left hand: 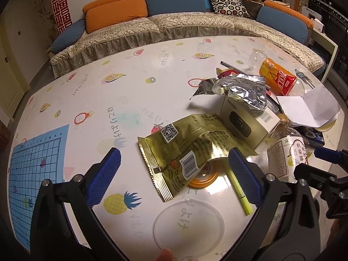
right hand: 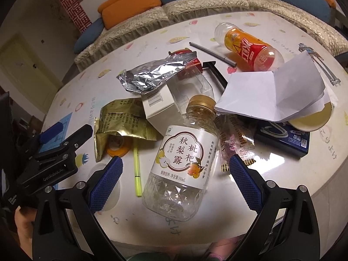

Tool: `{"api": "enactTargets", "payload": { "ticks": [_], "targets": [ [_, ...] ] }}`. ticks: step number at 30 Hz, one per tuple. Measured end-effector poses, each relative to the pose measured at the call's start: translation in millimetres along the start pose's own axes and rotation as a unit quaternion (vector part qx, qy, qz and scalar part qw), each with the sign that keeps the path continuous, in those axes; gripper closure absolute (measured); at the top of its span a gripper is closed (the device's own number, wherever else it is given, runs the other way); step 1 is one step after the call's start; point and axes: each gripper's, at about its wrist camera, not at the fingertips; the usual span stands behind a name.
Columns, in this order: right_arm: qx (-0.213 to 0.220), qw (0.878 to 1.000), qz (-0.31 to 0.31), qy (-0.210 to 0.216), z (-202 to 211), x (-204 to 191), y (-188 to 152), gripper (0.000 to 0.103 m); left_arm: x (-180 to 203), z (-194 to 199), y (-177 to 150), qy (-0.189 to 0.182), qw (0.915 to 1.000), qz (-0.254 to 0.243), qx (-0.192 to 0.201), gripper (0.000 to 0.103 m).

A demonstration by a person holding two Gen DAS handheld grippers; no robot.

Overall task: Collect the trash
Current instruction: 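Move both grippers toward the gold wrapper and the clear bottle, then grasp the gold snack wrapper with the left gripper while the right gripper grasps the clear bottle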

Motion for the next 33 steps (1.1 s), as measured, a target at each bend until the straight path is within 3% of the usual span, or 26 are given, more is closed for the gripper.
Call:
{"api": "enactTargets", "payload": {
  "ticks": [20, 33],
  "targets": [
    [-0.011, 1.000, 0.002, 0.000, -9, -6, 1, 0.006, -11, -15, -13, -0.019, 0.9995, 0.010, -0.021, 0.006],
    [-0.027, 1.000, 0.002, -0.011, -26, -5, 3, 0.007, 0, -38, -12, -0.009, 0.9992, -0.029, -0.026, 0.007]
  ]
}}
Point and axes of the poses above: each gripper's, at about its wrist camera, not at the fingertips, and z roughly against the way its jaws point, x to its right, y to its top, and after that the axes turned 4 degrees about -x, right-handed
